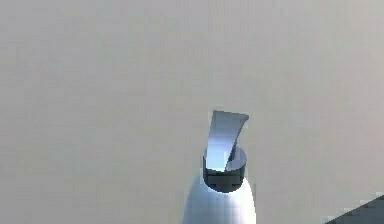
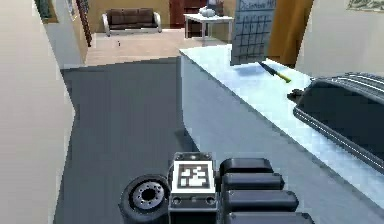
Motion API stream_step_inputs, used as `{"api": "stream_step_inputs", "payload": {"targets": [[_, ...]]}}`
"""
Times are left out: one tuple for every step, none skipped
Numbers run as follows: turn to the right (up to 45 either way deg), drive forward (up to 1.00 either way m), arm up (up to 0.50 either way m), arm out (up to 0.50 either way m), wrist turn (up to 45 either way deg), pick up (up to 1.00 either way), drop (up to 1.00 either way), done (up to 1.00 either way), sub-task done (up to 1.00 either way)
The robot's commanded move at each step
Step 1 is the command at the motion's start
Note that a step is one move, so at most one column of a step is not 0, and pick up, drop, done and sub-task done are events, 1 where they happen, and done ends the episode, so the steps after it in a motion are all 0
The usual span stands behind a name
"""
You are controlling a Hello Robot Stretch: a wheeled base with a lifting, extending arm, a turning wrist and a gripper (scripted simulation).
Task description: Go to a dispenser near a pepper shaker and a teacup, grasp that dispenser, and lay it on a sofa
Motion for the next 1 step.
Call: {"api": "stream_step_inputs", "payload": {"targets": [[45.0,0.0,0.0,0.0,0.0,0.0,0.0,0.0,0.0]]}}
